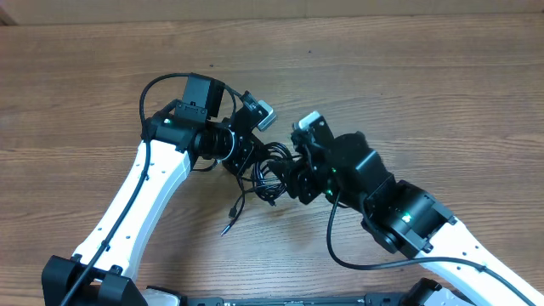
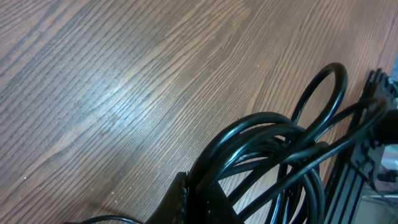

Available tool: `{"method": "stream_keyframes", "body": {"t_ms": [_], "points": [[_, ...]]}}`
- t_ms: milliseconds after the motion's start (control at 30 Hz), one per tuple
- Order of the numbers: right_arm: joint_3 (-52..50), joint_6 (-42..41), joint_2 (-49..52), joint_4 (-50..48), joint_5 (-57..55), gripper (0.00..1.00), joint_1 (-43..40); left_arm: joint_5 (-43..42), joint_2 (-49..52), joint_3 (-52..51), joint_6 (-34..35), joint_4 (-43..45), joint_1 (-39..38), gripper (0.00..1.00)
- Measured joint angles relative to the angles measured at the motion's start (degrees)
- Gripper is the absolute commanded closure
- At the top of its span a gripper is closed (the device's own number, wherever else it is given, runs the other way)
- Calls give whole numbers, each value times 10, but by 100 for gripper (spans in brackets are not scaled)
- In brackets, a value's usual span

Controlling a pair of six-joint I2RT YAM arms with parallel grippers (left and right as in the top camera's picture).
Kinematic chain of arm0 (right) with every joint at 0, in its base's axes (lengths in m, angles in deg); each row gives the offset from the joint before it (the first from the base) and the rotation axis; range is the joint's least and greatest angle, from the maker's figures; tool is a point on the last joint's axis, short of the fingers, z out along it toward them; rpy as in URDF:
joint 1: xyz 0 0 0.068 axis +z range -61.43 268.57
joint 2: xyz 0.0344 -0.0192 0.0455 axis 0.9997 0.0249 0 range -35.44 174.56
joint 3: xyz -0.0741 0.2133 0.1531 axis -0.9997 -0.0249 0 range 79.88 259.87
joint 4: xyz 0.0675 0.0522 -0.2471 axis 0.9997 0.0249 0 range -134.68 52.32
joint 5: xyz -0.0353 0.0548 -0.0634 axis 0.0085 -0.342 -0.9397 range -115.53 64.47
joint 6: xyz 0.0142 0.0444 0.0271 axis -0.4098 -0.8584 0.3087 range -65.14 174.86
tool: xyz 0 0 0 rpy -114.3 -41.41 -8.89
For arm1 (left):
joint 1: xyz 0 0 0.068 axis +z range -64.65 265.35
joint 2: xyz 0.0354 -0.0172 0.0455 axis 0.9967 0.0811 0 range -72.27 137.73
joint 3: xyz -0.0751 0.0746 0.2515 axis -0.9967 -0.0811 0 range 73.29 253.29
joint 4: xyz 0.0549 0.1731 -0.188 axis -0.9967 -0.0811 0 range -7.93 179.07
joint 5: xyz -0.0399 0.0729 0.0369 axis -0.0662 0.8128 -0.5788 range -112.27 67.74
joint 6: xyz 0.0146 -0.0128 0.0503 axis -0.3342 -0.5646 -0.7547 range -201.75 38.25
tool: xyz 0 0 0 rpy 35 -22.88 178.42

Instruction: Untangle cables

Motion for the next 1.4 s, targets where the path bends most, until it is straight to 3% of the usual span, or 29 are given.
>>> {"method": "stream_keyframes", "body": {"t_ms": [467,567,733,1033,1200,1267,1400], "points": [[19,19,58,57,-26,41,0,-17,0,0,-44,-2,0,96],[19,21,76,70,-29,53,0,-21,0,0,-47,-4,0,96],[19,19,78,125,-20,60,0,-20,0,0,-44,-1,0,96],[19,18,78,138,67,60,0,-33,0,0,5,23,0,96],[19,16,78,137,85,72,0,-83,0,0,18,29,0,96],[19,13,78,136,93,86,0,-96,0,0,19,29,1,96],[19,2,78,123,104,90,1,-100,0,0,19,29,1,96]]}}
